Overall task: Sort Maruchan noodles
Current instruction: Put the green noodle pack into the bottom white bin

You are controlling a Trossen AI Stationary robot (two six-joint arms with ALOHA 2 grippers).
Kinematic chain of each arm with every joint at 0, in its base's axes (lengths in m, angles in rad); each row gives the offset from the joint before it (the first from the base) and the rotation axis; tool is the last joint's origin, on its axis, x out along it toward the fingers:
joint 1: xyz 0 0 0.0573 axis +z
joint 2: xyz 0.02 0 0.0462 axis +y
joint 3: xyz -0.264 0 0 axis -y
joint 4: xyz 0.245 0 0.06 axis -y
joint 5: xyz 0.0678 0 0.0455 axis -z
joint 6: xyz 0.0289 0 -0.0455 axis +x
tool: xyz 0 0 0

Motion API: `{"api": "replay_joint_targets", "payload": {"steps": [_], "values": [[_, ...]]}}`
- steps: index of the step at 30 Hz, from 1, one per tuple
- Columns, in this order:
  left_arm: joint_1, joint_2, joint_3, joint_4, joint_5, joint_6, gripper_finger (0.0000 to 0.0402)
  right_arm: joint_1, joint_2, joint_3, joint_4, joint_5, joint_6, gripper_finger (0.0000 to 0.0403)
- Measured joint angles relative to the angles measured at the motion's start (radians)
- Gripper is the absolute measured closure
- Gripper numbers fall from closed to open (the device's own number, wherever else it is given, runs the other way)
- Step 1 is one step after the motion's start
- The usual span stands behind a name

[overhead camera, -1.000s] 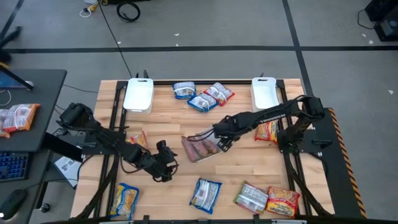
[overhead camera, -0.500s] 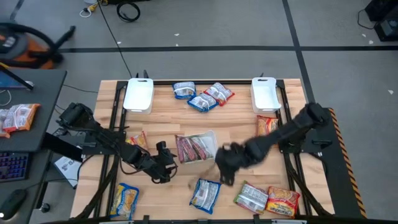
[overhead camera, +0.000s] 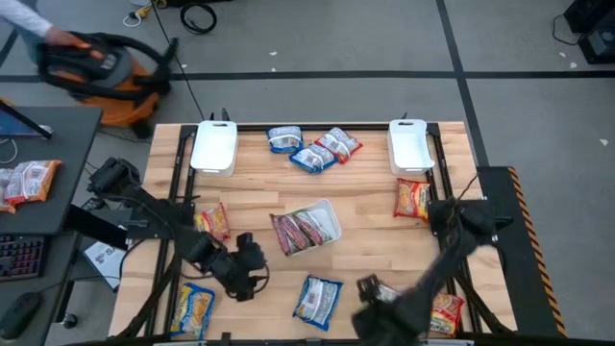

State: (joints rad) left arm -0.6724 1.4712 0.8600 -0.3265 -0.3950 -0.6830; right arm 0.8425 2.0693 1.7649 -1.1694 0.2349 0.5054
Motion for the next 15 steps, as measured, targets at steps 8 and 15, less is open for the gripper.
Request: {"api": "replay_joint_targets", "payload": {"steps": [8, 15], "values": [[-0.133, 0.0, 0.0, -0.069, 0.001, -0.186, 0.0175, 0.095, 0.114, 0.02, -0.083, -0.102, -0.094, 0.0135], [-0.164, 0.0, 0.0, -0.053, -0.048, -0.222, 0.0175, 0.088, 0.202, 0.023, -0.093, -0.174, -0.226, 0.0139]]}}
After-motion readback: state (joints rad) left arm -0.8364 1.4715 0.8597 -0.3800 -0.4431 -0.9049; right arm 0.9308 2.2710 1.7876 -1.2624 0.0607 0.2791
